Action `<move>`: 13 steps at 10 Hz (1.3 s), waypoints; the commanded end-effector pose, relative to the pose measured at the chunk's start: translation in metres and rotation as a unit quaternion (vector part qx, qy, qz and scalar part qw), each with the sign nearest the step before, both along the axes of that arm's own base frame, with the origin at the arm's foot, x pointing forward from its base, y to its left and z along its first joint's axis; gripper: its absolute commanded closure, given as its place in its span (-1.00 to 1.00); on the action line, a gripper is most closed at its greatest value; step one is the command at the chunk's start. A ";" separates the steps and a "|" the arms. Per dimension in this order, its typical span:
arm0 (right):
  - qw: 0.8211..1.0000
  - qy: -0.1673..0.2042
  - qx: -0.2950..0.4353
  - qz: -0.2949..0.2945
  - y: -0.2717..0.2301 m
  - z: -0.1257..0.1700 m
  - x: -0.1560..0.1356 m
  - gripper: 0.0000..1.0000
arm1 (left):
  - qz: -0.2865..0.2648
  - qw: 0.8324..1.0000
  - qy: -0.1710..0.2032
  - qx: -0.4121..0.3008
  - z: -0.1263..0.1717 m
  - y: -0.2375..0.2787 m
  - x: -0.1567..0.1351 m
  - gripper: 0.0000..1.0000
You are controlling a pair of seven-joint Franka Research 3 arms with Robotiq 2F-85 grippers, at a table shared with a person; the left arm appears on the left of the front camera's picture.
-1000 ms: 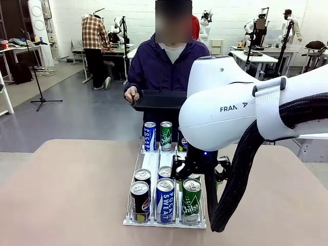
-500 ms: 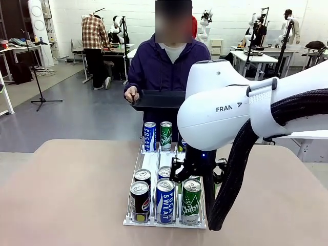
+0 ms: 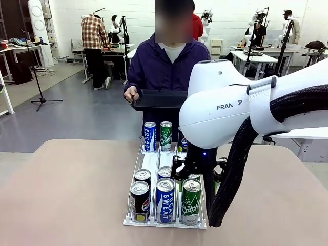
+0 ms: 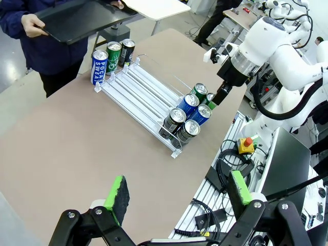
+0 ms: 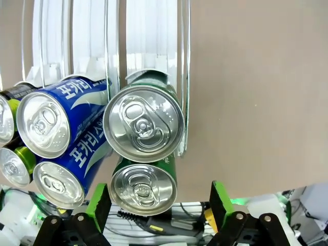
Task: Retrieve and hand over the desired beverage to the person.
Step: Pick up a can of the same type that the person held from the Automatic Can Dispenser.
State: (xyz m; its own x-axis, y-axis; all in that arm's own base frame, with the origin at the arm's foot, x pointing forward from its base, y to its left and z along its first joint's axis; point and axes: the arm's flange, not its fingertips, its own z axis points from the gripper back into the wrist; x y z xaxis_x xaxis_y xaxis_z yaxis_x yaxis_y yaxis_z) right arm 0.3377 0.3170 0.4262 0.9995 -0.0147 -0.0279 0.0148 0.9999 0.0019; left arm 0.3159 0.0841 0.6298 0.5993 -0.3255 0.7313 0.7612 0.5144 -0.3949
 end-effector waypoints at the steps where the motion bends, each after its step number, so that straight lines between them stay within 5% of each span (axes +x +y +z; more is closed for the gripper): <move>1: 1.000 -0.010 0.010 -0.003 0.003 -0.003 0.004 -1.00 | -0.007 1.000 -0.009 -0.007 0.001 0.000 0.000 -1.00; 6: 1.000 -0.007 0.008 0.010 0.005 -0.016 0.010 -1.00 | -0.007 1.000 -0.009 -0.007 0.001 0.000 0.000 -1.00; 7: 1.000 -0.006 0.011 0.015 0.005 -0.016 0.009 -0.10 | -0.007 1.000 -0.009 -0.007 0.001 0.000 0.000 -1.00; 8: 1.000 -0.005 0.011 0.015 0.005 -0.016 0.009 0.18 | -0.007 1.000 -0.009 -0.007 0.001 0.000 0.000 -1.00; 9: 1.000 -0.004 0.011 0.016 0.005 -0.015 0.008 1.00 | -0.007 1.000 -0.009 -0.007 0.001 0.000 0.000 -1.00; 11: 1.000 -0.001 0.011 0.018 0.005 -0.018 0.010 1.00 | -0.007 1.000 -0.009 -0.007 0.001 0.000 0.000 -1.00; 12: 1.000 0.000 0.011 0.018 0.006 -0.020 0.011 0.72 | -0.007 1.000 -0.009 -0.007 0.001 0.000 0.000 -1.00; 13: 1.000 0.003 0.011 0.018 0.007 -0.020 0.011 0.93 | -0.007 1.000 -0.009 -0.007 0.001 0.000 0.000 -1.00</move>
